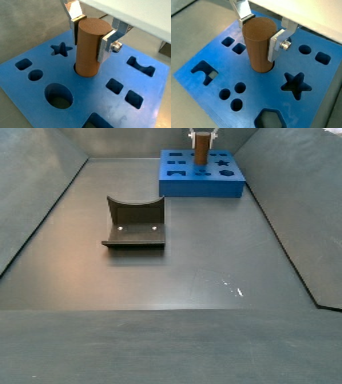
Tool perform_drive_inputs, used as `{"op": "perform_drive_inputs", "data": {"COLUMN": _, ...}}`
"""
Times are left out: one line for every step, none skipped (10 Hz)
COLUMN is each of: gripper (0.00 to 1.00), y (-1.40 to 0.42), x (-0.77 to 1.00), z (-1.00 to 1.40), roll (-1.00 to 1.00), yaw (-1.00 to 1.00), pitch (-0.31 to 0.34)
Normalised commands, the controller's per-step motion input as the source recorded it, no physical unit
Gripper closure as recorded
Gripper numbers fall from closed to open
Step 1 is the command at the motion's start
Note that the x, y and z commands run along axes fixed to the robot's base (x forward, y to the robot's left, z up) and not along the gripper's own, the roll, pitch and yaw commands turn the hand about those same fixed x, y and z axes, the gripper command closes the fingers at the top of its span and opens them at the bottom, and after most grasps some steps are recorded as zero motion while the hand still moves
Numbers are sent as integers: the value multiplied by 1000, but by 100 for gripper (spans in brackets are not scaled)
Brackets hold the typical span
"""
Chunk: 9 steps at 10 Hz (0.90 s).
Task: Insert the round object.
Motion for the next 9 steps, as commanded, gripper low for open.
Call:
{"op": "perform_drive_inputs", "data": {"gripper": 100, "y": 0, "x": 66, "z": -323, "roll": 49, "yaw": -6, "pitch": 0}}
{"op": "perform_drive_inputs", "data": {"gripper": 100, "y": 0, "x": 49, "z": -323, "roll": 40, "yaw": -9, "pitch": 0}}
{"op": "perform_drive_inputs", "data": {"gripper": 100, "y": 0, "x": 46, "z": -311, "roll": 36, "yaw": -9, "pitch": 0}}
{"op": "perform_drive_inputs", "data": {"gripper": 100, "y": 0, "x": 14, "z": -311, "roll": 33, "yaw": -14, "pitch": 0}}
{"op": "perform_drive_inputs", "data": {"gripper": 100, "y": 0, "x": 0, "z": -331, "roll": 30, "yaw": -6, "pitch": 0}}
{"op": "perform_drive_inputs", "data": {"gripper": 100, "y": 0, "x": 0, "z": -297, "roll": 0, "yaw": -14, "pitch": -7}}
{"op": "perform_drive_inputs", "data": {"gripper": 100, "y": 0, "x": 0, "z": -3, "roll": -79, "yaw": 0, "pitch": -46}}
{"op": "perform_drive_inputs", "data": {"gripper": 100, "y": 0, "x": 0, "z": 0, "roll": -21, "yaw": 0, "pitch": -9}}
{"op": "perform_drive_inputs", "data": {"gripper": 100, "y": 0, "x": 0, "z": 0, "roll": 0, "yaw": 0, "pitch": 0}}
